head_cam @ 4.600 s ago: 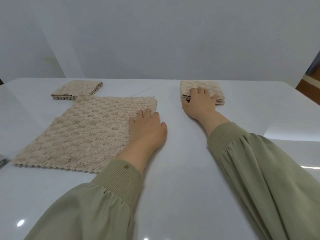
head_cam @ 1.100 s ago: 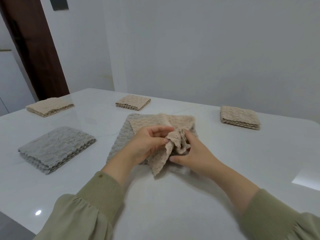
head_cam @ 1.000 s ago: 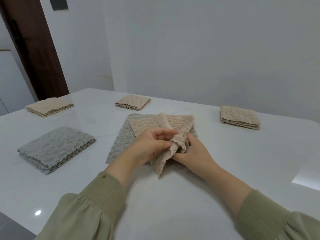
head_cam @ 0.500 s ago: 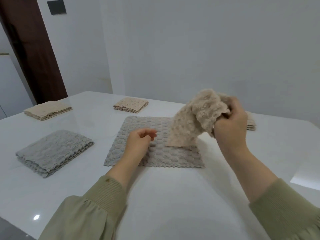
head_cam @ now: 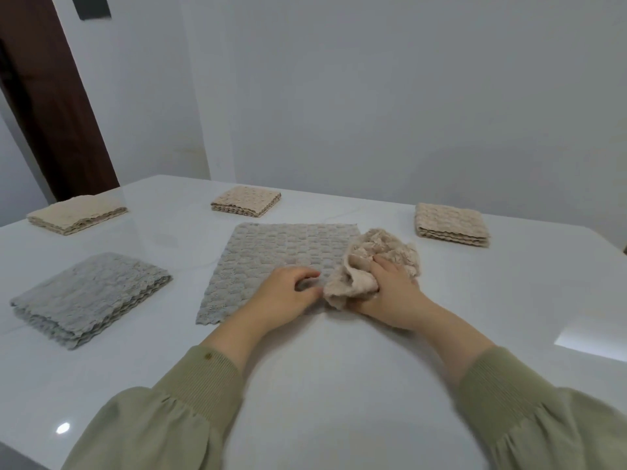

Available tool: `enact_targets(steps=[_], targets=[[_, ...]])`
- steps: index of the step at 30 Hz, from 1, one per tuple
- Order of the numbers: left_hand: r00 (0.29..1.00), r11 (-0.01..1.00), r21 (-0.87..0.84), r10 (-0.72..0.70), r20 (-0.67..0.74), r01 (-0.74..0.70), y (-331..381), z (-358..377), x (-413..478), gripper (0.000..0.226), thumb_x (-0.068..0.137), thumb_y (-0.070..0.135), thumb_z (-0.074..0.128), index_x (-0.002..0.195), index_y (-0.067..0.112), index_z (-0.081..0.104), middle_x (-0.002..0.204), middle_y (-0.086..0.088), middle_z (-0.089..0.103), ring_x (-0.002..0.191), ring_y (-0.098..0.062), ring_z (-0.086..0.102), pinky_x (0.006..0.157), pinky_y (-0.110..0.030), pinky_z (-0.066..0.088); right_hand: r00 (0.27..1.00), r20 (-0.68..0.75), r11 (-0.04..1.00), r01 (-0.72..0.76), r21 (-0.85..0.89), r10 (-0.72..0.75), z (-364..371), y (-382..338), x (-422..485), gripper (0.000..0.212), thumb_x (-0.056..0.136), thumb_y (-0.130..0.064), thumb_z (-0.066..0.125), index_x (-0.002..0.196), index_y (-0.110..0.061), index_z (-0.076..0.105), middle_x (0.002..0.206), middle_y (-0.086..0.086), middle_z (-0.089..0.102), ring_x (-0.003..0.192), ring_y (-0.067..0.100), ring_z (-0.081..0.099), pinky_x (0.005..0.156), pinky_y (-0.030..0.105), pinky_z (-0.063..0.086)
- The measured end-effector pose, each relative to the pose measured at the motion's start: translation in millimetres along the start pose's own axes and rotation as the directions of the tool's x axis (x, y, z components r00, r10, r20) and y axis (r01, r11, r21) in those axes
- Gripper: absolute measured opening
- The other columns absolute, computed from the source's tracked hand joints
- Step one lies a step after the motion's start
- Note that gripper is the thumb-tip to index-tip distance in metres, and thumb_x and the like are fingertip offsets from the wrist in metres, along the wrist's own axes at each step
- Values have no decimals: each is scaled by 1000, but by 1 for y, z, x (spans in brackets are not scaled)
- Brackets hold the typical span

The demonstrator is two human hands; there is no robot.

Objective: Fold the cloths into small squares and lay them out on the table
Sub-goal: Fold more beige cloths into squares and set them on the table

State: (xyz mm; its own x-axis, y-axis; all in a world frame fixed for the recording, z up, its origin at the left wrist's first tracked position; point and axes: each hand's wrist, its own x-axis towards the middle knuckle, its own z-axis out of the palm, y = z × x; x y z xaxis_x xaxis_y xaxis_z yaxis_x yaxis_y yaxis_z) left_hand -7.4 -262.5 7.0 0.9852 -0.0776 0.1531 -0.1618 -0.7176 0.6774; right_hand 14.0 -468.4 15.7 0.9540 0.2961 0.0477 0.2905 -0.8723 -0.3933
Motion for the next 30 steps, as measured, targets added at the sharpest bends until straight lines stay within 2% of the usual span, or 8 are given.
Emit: enact_targets(steps=[7,9,12,14,18,20,25,30], targets=[[991,927,354,99,92,-126,-3,-3,-2,50,92,47,50,132,18,54,144,5,44,135,-16,34,111,-35,27,978,-207,842,88,533,30,-24,-12,-5,14,84,-25,66,93,-16,70,84,10,73,76,15,65,68,21,50],[994,960,261,88,62,-101,-2,-8,-5,46,95,50,41,114,17,67,130,5,57,124,-17,48,103,-36,37,960,-251,573,138,807,122,-38,-12,-5,14,87,-16,63,93,-6,70,92,22,70,77,23,65,73,29,51],[997,982,174,-65,-45,72,0,-16,-8,67,94,59,22,97,15,72,105,-1,70,100,-21,61,94,-38,44,991,-93,-101,103,990,101,-59,-3,-1,24,94,-20,49,109,-9,64,101,11,71,89,20,69,82,34,55],[982,948,282,-104,-155,145,1,-20,-8,73,95,59,15,88,14,73,92,-2,72,89,-20,63,93,-37,43,998,-6,-230,18,973,57,-65,6,2,33,95,-28,48,122,-13,58,116,9,66,103,22,66,86,37,55],[962,815,532,-108,-250,230,3,-24,-6,71,97,54,12,68,15,63,68,-1,63,70,-21,58,95,-43,41,866,-192,643,-177,745,461,-41,29,14,68,86,-33,63,142,-9,32,137,16,47,116,27,55,92,39,50],[960,771,590,-101,-259,241,5,-22,-5,64,98,51,14,60,18,53,63,-1,58,67,-21,54,96,-43,41,864,-361,875,-166,454,351,-32,30,13,64,91,-27,55,146,-10,26,147,15,35,134,31,35,110,39,30],[971,932,358,130,-203,-50,11,-13,-14,41,96,47,39,101,19,69,105,2,68,102,-19,57,92,-36,43,998,7,994,-70,84,69,-13,26,13,52,94,-45,43,137,-15,46,143,12,44,132,29,37,111,40,26],[917,891,213,386,103,-400,51,11,-33,68,75,69,57,129,28,53,129,11,50,120,-4,36,106,-28,28,996,-83,999,-17,-31,14,-22,28,-4,27,92,-43,49,95,-19,60,105,7,61,108,29,52,87,36,42]])
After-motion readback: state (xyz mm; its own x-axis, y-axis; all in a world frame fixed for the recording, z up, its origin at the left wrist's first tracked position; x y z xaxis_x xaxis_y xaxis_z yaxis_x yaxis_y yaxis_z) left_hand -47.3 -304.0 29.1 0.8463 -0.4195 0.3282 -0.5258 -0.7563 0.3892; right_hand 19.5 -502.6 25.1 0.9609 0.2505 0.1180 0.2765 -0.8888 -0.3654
